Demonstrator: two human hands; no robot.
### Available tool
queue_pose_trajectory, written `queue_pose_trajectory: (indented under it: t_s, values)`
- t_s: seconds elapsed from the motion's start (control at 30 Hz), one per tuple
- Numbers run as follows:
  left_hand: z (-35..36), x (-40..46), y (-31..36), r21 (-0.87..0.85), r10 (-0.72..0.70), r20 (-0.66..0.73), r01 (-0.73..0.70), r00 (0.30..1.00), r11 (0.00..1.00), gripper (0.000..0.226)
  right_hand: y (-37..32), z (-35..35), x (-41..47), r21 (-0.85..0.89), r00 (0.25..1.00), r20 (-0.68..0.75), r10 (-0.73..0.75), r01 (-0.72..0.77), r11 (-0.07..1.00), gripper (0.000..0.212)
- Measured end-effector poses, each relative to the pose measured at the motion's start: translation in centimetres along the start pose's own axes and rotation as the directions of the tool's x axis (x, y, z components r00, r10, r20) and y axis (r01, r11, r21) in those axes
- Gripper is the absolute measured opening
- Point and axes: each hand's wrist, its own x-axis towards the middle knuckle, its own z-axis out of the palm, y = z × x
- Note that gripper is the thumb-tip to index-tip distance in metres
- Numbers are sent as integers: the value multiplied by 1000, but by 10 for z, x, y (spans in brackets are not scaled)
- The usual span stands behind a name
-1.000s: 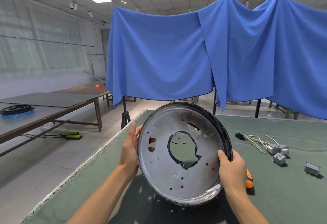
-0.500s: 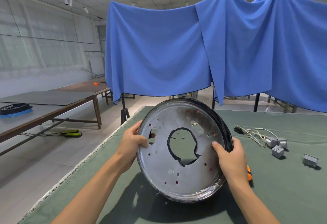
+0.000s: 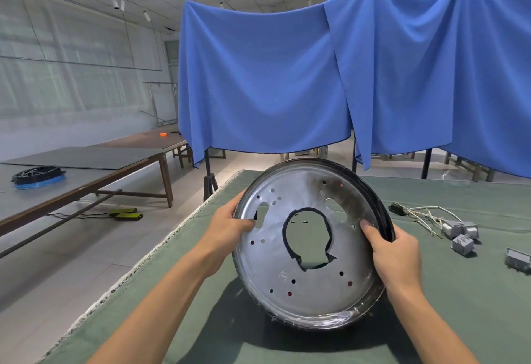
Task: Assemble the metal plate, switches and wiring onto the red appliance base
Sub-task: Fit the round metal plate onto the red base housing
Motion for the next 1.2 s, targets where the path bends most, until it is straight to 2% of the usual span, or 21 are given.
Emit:
queue_pose_trajectory:
  t_s: [0.1,0.17,0.23,0.33,0.43,0.5,0.6,0.67,0.77,0.87,0.97,1.2]
  values:
    - [14,-2,-2,-63,57,-112,-65,992,996,24,2,-2,3,-63,997,-49,52,-55,996,44]
    - [21,-4,-3,-101,84,-160,-101,983,990,17,4,-5,5,-96,994,-58,91,-96,991,48]
    - [26,-4,-4,-126,96,-195,-122,976,984,16,7,-7,6,-131,993,-74,95,-104,986,49]
    - [30,-6,-2,-166,93,-227,-132,969,977,31,7,-10,9,-170,992,-105,77,-94,981,51]
    - [25,-4,-2,-246,64,-161,-102,985,964,30,5,-10,10,-204,993,-110,46,-68,977,52]
    - [18,-2,-3,-204,79,-94,-97,992,974,23,4,-7,8,-274,995,-103,8,-36,961,52]
    - [13,3,-7,-79,12,-116,-22,993,997,48,-1,-2,8,-358,996,-89,-12,-21,933,47]
    - [11,4,-8,-67,-41,-153,31,987,997,53,-3,-2,11,-399,998,-62,10,-34,916,46]
    - [5,7,-10,-106,-113,-157,97,981,990,46,-10,1,19,-455,996,16,89,-72,888,44]
    - [-1,11,-9,-127,-214,-135,197,968,972,33,-19,10,25,-516,978,93,185,-112,849,31]
    - [-6,15,-9,-132,-292,-147,274,945,953,27,-23,17,28,-500,963,148,223,-122,858,40]
    - [-12,27,-1,18,-322,-139,327,937,945,17,-19,17,38,-420,932,259,253,-127,898,22]
